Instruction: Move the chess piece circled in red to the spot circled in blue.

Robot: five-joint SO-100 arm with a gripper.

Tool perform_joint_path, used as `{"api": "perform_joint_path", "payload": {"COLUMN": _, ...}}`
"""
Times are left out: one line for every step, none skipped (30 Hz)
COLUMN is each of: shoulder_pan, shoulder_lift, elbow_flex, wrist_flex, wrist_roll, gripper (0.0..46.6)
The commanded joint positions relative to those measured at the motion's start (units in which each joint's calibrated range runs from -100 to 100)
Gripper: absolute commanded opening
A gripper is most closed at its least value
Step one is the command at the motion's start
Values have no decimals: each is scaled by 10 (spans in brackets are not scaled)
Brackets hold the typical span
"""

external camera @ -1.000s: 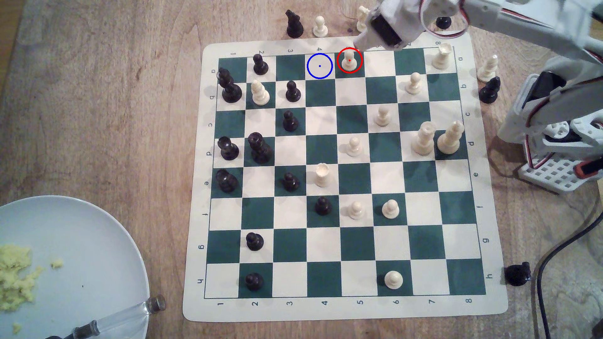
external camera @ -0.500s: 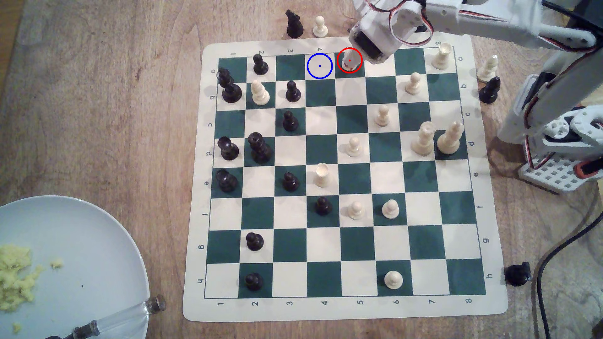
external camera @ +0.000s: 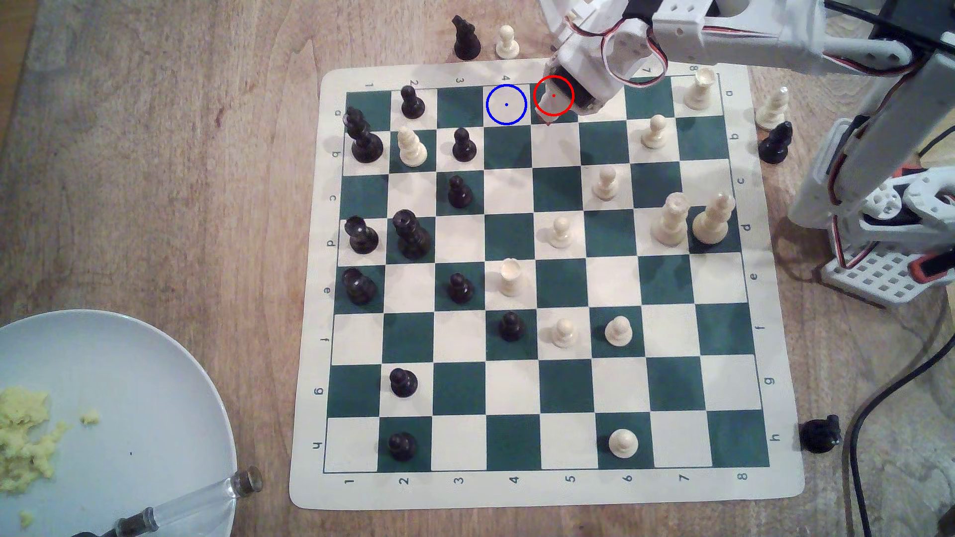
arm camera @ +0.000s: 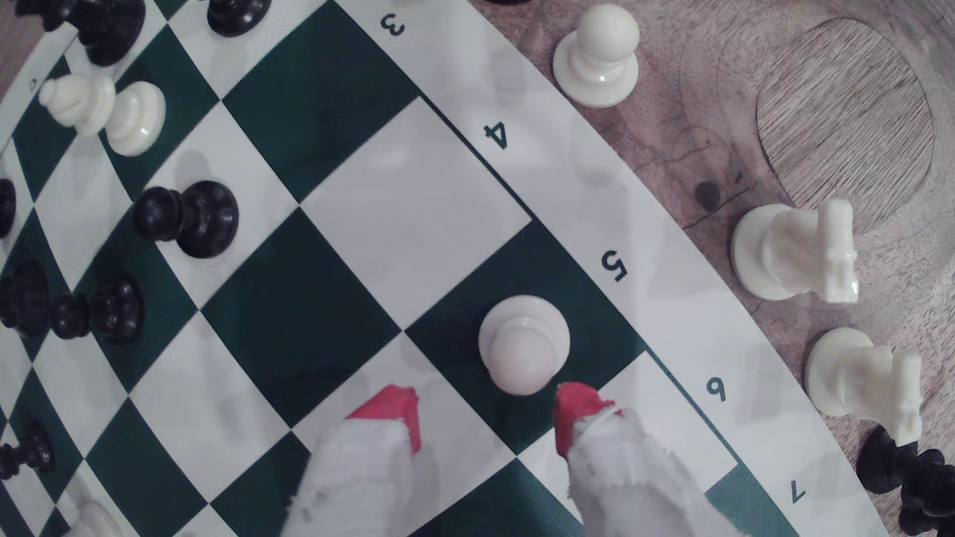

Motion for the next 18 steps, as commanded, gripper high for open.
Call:
{"api": "perform_joint_path", "payload": {"shoulder_pan": 3, "shoulder_lift": 0, "elbow_flex": -41, "wrist_flex": -30, "wrist_roll": 3, "gripper": 146}}
{"api": "perform_joint_path", "payload": {"shoulder_pan": 3, "shoulder_lift": 1, "elbow_flex": -39, "wrist_flex": -34, "wrist_roll": 3, "gripper": 146}}
{"api": "perform_joint_path", "payload": {"shoulder_pan": 3, "shoulder_lift": 1, "elbow_flex": -36, "wrist_flex": -40, "wrist_roll": 3, "gripper": 146}}
{"api": "perform_joint_path", "payload": {"shoulder_pan": 4, "shoulder_lift": 1, "elbow_flex": -36, "wrist_flex": -48, "wrist_roll": 3, "gripper": 146}}
{"api": "perform_joint_path", "payload": {"shoulder_pan": 4, "shoulder_lift": 1, "elbow_flex": -36, "wrist_flex": -50, "wrist_roll": 4, "gripper": 146}}
{"api": "perform_joint_path", "payload": {"shoulder_pan": 4, "shoulder_lift": 1, "elbow_flex": -36, "wrist_flex": -52, "wrist_roll": 5, "gripper": 146}}
{"api": "perform_joint_path", "payload": {"shoulder_pan": 4, "shoulder_lift": 1, "elbow_flex": -36, "wrist_flex": -53, "wrist_roll": 6, "gripper": 145}}
{"api": "perform_joint_path", "payload": {"shoulder_pan": 4, "shoulder_lift": 1, "elbow_flex": -34, "wrist_flex": -57, "wrist_roll": 8, "gripper": 143}}
{"api": "perform_joint_path", "payload": {"shoulder_pan": 4, "shoulder_lift": 1, "elbow_flex": -31, "wrist_flex": -62, "wrist_roll": 9, "gripper": 142}}
{"api": "perform_joint_path", "payload": {"shoulder_pan": 4, "shoulder_lift": 1, "elbow_flex": -29, "wrist_flex": -66, "wrist_roll": 10, "gripper": 141}}
{"api": "perform_joint_path", "payload": {"shoulder_pan": 4, "shoulder_lift": 1, "elbow_flex": -28, "wrist_flex": -66, "wrist_roll": 10, "gripper": 140}}
{"api": "perform_joint_path", "payload": {"shoulder_pan": 4, "shoulder_lift": 1, "elbow_flex": -27, "wrist_flex": -66, "wrist_roll": 11, "gripper": 140}}
{"api": "perform_joint_path", "payload": {"shoulder_pan": 5, "shoulder_lift": 1, "elbow_flex": -23, "wrist_flex": -70, "wrist_roll": 14, "gripper": 138}}
{"api": "perform_joint_path", "payload": {"shoulder_pan": 6, "shoulder_lift": 1, "elbow_flex": -22, "wrist_flex": -72, "wrist_roll": 15, "gripper": 138}}
{"api": "perform_joint_path", "payload": {"shoulder_pan": 7, "shoulder_lift": 1, "elbow_flex": -21, "wrist_flex": -74, "wrist_roll": 15, "gripper": 138}}
{"api": "perform_joint_path", "payload": {"shoulder_pan": 8, "shoulder_lift": 1, "elbow_flex": -19, "wrist_flex": -75, "wrist_roll": 16, "gripper": 138}}
{"api": "perform_joint_path", "payload": {"shoulder_pan": 10, "shoulder_lift": 0, "elbow_flex": -18, "wrist_flex": -79, "wrist_roll": 17, "gripper": 136}}
{"api": "perform_joint_path", "payload": {"shoulder_pan": 10, "shoulder_lift": 0, "elbow_flex": -17, "wrist_flex": -80, "wrist_roll": 17, "gripper": 134}}
